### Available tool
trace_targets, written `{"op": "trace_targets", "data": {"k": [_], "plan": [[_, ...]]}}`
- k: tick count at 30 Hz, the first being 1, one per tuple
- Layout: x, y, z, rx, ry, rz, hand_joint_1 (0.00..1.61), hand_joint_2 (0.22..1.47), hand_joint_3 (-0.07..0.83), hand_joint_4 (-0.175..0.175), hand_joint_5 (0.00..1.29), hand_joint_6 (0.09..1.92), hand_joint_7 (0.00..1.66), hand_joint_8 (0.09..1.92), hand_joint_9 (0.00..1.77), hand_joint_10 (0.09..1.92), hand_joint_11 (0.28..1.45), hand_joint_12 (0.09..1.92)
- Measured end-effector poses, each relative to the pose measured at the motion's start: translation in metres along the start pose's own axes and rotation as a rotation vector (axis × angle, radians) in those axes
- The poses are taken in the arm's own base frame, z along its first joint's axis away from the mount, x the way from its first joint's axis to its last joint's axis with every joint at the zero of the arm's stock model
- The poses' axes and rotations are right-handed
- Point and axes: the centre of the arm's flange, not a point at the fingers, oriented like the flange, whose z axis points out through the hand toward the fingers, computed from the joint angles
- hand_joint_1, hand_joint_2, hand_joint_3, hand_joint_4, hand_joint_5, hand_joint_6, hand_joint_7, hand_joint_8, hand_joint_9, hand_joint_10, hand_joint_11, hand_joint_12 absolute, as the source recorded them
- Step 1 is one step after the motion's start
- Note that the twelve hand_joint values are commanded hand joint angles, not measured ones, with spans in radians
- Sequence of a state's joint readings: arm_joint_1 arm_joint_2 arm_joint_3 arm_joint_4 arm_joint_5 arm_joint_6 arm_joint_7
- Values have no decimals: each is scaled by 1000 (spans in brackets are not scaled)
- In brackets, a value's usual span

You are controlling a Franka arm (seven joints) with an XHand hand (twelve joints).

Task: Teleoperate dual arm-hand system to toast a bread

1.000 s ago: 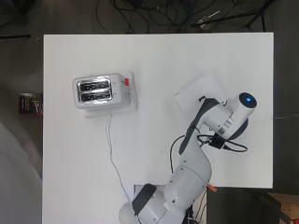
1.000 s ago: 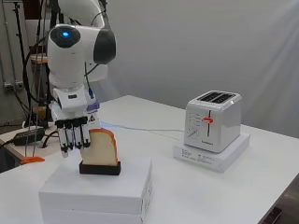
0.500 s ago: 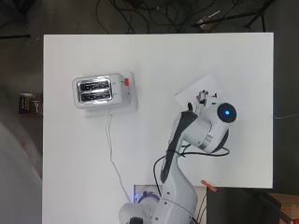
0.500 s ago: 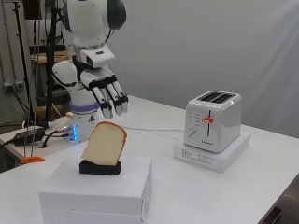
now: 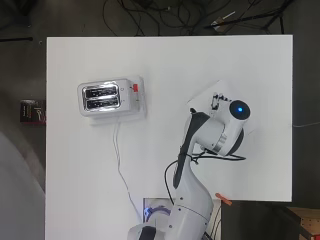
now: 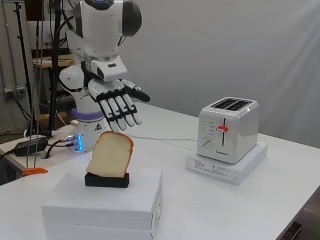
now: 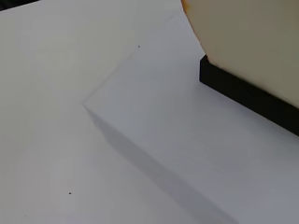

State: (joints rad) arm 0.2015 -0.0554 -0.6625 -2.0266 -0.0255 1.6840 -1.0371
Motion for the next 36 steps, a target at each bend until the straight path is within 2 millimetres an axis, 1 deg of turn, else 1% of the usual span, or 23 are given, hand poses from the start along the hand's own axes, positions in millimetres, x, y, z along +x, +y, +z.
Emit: {"op": "trace_targets", "data": {"k": [2,4,6,11,13,17,20,21,22,23,24,25,26,28,31,33,34,35,36], "plan": [[-11,3,-5,-6,12,1,33,956,4,55,272,87,252,87,339,87,421,87],[-23,9,-4,1,20,-3,53,957,3,64,300,87,251,87,329,87,412,87],[-40,19,-1,11,27,14,78,960,3,75,340,87,252,87,312,87,404,87],[-68,47,29,68,32,53,126,959,0,92,377,87,247,87,280,87,396,87],[-72,52,36,80,33,57,145,957,-1,95,383,87,244,87,270,87,393,87],[-71,57,46,101,47,28,192,956,-1,98,406,87,249,87,266,87,389,87],[-69,55,54,114,54,-1,261,962,2,71,414,87,267,87,290,87,385,87],[-67,53,57,116,55,-12,613,1043,1,-20,510,461,544,373,602,87,522,87],[-64,50,60,116,54,-27,905,1079,2,-90,665,704,797,649,953,210,635,359],[-62,49,61,110,55,-36,1080,1098,0,-133,765,835,953,810,1181,329,672,688],[-63,48,62,100,59,-37,1173,1108,-1,-155,815,915,1041,883,1297,399,669,893],[-64,48,63,90,62,-32,1219,1113,0,-166,834,968,1086,912,1348,428,660,988],[-66,47,65,84,66,-20,1240,1116,0,-171,839,1003,1109,920,1368,439,651,1029],[-72,47,69,76,77,21,1253,1122,0,-172,831,1054,1125,913,1385,401,647,1030],[-67,41,64,58,91,44,1251,1126,0,-164,812,1109,1134,877,1416,279,645,1023],[-59,33,54,40,103,44,1252,1128,0,-172,801,1126,1137,867,1433,248,646,1067],[-52,27,46,30,113,32,1252,1128,0,-174,794,1142,1142,850,1436,231,642,1054],[-41,19,36,14,128,8,1250,1131,0,-172,785,1166,1141,839,1438,207,641,1028],[-29,9,25,-6,140,-22,1241,1141,1,-157,765,1219,1122,847,1424,174,633,986]]}}
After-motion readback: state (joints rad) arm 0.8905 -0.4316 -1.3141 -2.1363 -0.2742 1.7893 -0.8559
